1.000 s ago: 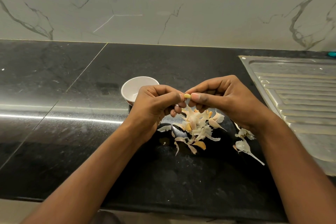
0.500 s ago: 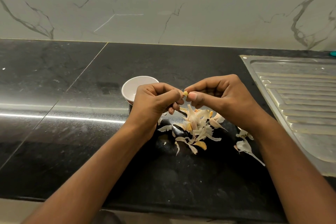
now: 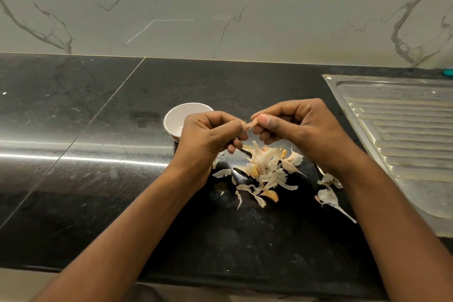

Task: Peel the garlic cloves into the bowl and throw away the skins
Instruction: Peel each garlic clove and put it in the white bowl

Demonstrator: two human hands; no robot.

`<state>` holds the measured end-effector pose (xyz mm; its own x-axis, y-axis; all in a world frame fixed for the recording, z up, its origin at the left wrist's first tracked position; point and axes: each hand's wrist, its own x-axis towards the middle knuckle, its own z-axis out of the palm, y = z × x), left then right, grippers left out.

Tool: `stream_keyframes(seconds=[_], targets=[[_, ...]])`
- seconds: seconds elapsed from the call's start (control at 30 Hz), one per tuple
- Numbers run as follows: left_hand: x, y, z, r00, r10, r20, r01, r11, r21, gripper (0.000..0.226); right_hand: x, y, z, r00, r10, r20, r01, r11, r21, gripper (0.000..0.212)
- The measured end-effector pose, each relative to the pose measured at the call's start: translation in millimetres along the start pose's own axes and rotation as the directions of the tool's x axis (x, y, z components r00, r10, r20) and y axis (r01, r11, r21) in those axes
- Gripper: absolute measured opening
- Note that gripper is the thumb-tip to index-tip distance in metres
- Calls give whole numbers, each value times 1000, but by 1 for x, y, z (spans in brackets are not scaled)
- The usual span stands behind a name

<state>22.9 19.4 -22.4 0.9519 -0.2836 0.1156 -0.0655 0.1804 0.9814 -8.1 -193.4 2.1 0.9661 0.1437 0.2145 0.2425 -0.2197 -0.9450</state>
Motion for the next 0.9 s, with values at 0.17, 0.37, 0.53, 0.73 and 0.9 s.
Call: stream_keyframes(seconds=[0.17, 0.37, 0.53, 0.73, 0.9], targets=[[1, 0, -1, 999, -22, -36, 20, 998, -57, 17, 1, 0, -6, 997, -6, -80, 10, 999, 47, 24], [-1, -2, -1, 999, 37, -2, -37, 999, -5, 11, 1, 1, -5, 997, 7, -70, -1, 997, 78, 24], [-2, -2, 0, 994, 101, 52, -103, 994, 45, 22, 1, 0, -5, 999, 7, -34, -6, 999, 32, 25], [-3, -3, 2, 978, 208, 18, -207, 962, 178, 26, 0, 1, -4, 1000, 0, 21, 1, 999, -34, 25], [-4, -4, 2, 975, 219, 42, -223, 958, 181, 9, -1, 1, -5, 1000, -20, 7, 20, 999, -32, 25]])
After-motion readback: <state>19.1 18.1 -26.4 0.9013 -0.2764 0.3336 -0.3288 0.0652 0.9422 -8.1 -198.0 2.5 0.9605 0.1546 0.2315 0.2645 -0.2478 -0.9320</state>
